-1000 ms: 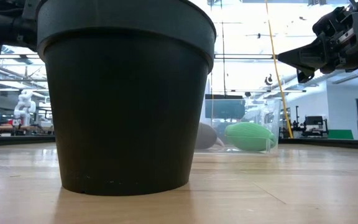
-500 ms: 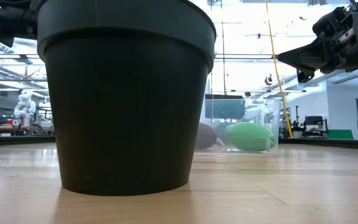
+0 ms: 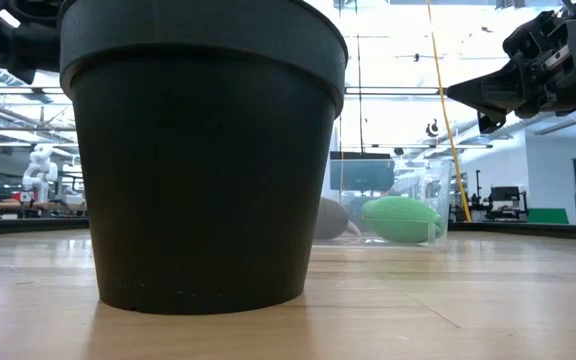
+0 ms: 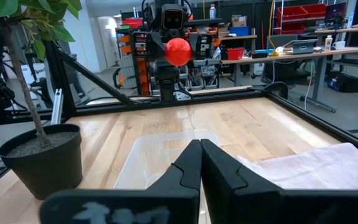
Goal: Pick and placing Produce into tupperware
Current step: Put the tomato into the transparent bin
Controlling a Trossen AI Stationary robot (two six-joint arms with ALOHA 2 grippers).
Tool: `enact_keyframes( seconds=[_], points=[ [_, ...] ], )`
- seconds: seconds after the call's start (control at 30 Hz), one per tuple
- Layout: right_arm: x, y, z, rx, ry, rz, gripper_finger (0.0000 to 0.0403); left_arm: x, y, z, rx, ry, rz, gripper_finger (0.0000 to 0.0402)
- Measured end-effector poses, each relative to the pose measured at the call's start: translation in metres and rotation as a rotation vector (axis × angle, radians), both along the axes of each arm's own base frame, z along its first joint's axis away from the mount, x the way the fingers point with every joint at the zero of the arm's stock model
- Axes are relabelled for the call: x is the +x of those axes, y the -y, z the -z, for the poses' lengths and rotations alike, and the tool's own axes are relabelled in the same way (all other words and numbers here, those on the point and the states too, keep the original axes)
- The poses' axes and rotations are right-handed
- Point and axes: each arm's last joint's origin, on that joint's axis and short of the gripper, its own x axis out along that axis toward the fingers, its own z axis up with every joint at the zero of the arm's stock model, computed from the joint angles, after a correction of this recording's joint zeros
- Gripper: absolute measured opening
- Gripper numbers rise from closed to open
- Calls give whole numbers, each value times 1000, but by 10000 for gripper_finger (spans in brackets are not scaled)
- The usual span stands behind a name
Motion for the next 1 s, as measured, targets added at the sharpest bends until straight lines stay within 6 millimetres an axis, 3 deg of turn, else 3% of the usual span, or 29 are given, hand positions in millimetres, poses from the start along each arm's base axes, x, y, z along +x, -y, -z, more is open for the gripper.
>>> enact_keyframes(
  seconds=[0.53, 1.0],
  points=[
    [0, 0, 0, 0, -4, 0, 0, 61, -5, -22, 2, -77, 110, 259],
    [0, 0, 1, 1, -8, 0, 0, 100, -9, -14, 4, -190, 144, 260]
  ],
)
